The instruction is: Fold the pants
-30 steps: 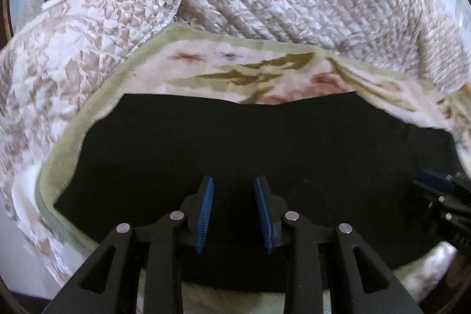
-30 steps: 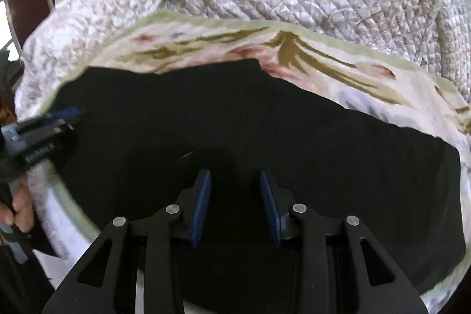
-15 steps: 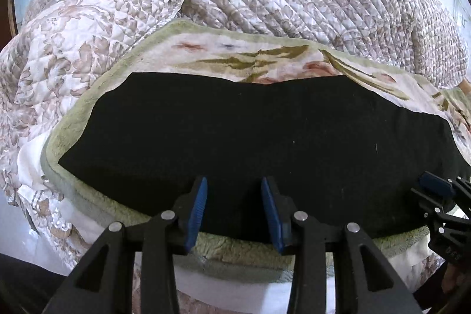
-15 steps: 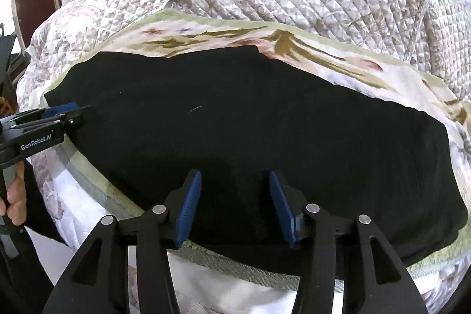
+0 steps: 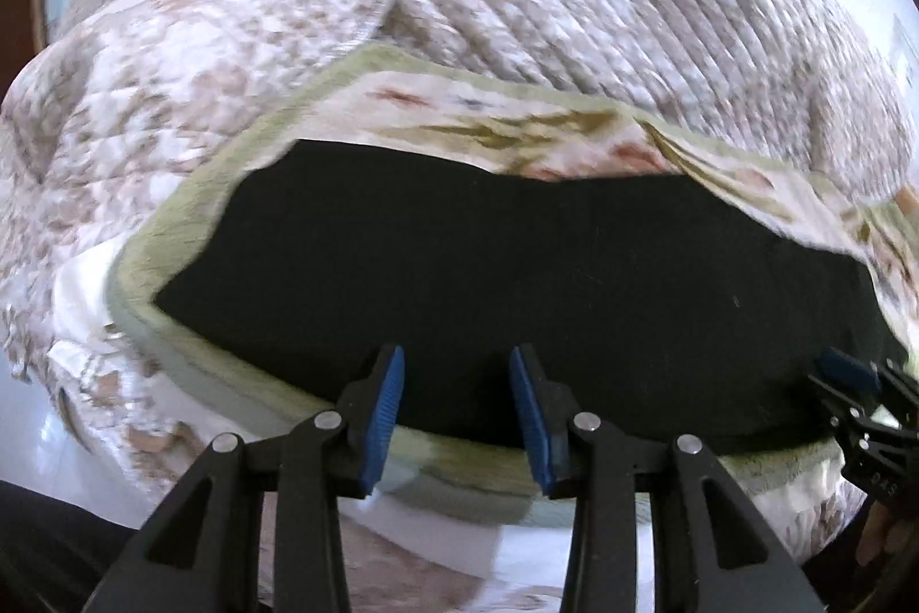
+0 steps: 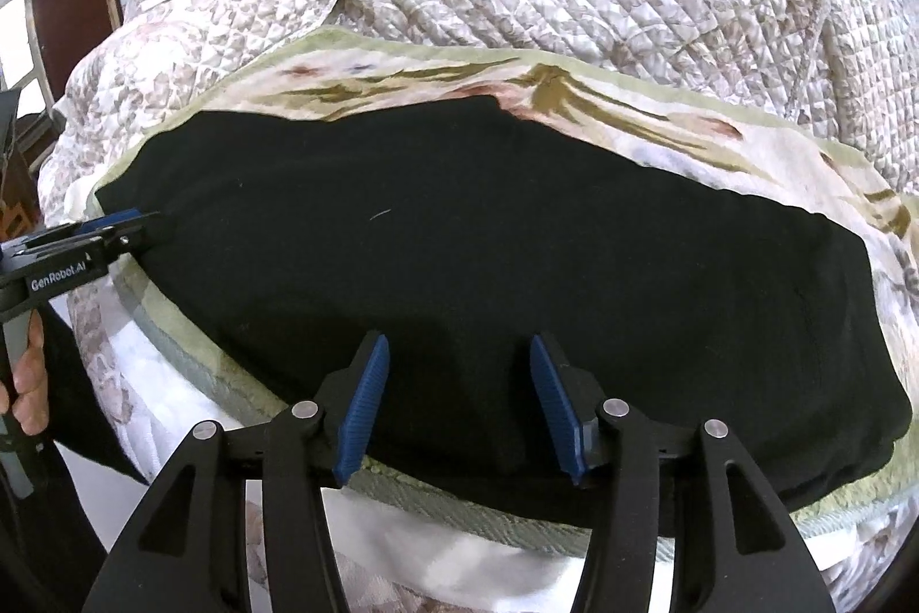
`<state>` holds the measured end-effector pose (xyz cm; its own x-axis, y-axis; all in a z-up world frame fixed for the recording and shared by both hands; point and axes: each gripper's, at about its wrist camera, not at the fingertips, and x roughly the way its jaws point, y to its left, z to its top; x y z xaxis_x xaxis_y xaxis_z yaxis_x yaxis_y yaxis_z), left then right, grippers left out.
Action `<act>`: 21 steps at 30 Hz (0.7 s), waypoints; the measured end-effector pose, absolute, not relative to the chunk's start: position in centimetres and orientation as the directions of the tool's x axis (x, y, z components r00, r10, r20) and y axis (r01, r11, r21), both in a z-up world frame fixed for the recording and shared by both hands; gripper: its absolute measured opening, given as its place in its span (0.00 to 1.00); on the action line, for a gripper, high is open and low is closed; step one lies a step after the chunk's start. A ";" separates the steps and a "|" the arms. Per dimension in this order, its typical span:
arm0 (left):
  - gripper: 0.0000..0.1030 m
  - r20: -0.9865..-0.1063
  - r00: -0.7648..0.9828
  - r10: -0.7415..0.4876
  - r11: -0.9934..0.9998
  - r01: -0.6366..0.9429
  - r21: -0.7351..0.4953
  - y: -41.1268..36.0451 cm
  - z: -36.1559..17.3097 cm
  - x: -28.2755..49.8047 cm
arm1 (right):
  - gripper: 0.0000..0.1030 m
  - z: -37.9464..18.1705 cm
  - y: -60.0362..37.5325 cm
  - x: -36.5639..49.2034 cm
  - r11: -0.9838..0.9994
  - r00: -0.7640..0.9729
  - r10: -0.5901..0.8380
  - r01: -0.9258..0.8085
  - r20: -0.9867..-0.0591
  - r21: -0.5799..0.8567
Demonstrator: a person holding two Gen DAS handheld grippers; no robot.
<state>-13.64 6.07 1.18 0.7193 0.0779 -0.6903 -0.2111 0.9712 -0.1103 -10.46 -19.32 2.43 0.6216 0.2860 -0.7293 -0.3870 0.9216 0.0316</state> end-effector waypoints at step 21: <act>0.48 -0.658 0.734 0.169 0.845 -0.452 -0.287 15.7 1.1 -15.2 | 0.51 2.8 -20.8 -9.6 0.932 0.615 0.328 -0.334 -0.717 0.140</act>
